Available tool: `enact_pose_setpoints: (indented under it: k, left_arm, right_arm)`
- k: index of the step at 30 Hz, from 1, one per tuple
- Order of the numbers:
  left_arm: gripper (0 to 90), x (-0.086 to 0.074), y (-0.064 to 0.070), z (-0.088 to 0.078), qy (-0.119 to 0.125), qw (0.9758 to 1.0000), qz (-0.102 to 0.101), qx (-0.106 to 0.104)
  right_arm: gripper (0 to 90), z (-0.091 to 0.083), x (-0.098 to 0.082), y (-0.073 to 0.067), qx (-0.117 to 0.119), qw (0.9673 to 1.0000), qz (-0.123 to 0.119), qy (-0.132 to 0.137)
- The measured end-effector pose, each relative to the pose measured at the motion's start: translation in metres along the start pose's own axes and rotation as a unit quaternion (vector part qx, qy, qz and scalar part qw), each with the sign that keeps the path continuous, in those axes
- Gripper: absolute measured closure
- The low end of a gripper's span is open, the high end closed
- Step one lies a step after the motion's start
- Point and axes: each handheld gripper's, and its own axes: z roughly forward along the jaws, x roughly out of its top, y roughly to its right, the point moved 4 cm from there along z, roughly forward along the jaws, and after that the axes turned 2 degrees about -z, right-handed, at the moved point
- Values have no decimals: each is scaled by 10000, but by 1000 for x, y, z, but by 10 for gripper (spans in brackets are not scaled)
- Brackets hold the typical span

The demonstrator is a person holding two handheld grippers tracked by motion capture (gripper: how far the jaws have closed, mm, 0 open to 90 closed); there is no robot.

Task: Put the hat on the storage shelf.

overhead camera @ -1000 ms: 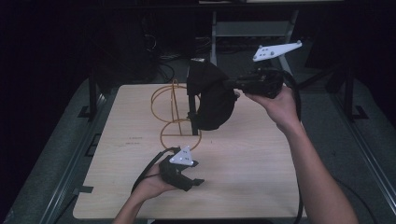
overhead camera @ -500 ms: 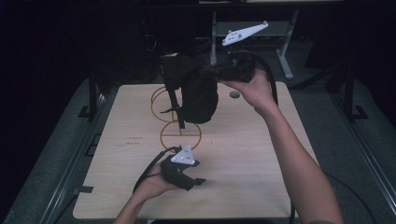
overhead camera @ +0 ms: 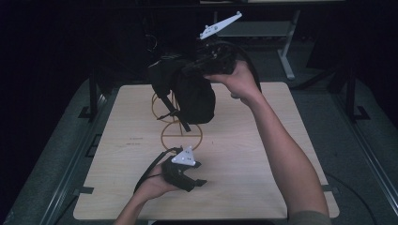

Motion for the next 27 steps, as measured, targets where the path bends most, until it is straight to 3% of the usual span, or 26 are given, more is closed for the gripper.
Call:
enact_pose_setpoints:
  k: [13,23,26,27]
  left_arm:
    - [354,2,2,3,-3,10000,19,-72]
    - [354,2,4,5,-6,9999,37,-102]
    - [354,1,4,6,-27,9999,40,-112]
    - [353,1,4,7,-46,9999,31,-108]
  right_arm:
    - [858,40,5,7,278,9994,165,-74]
    - [844,79,-4,10,182,9982,163,-556]
    - [762,84,-4,10,157,9984,258,-480]
    - [616,86,-5,11,148,9981,394,-458]
